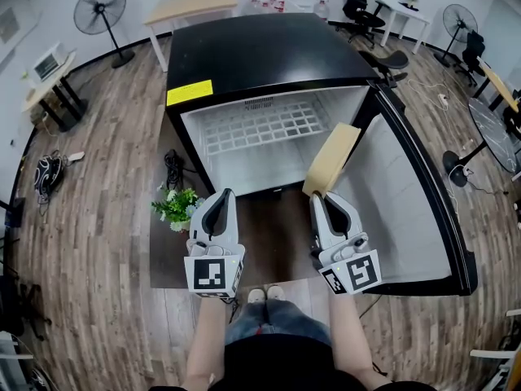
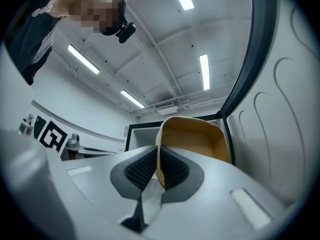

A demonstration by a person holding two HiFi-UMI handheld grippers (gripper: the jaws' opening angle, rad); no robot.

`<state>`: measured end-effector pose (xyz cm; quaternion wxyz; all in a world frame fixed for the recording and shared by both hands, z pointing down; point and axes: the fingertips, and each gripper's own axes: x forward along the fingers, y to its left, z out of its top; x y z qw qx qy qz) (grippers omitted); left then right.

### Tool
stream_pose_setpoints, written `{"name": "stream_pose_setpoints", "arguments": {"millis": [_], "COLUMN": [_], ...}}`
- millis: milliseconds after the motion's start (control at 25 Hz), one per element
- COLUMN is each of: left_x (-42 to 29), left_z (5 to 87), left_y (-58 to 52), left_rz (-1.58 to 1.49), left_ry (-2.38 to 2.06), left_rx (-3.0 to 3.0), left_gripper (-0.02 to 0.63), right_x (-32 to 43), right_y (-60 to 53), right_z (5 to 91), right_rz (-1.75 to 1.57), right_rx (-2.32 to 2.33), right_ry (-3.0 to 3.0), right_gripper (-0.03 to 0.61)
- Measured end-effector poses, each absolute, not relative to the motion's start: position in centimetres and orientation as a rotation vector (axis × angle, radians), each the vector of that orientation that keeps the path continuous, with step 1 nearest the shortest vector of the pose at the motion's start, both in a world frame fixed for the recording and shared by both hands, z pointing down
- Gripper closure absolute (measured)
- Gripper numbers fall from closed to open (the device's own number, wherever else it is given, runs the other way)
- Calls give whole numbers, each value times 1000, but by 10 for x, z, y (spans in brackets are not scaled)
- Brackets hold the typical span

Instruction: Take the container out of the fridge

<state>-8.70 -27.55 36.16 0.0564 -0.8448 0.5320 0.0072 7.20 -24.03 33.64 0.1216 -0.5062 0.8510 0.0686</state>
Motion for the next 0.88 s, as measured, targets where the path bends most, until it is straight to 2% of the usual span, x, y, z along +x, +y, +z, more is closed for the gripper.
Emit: {"name": "stream_pose_setpoints", "arguments": {"millis": [880], "left_x": [-94], "left_z": [362], "left_y": [-271], "left_rz": [29], "left_ry": [1637], "left_rx": [-2564], "left_gripper": [606], "right_x": [82], "right_y": [-238], "right_z": [341], "right_rz": [181], "right_rx": [-1507], "right_ry": [2493], "right_gripper": [554]}}
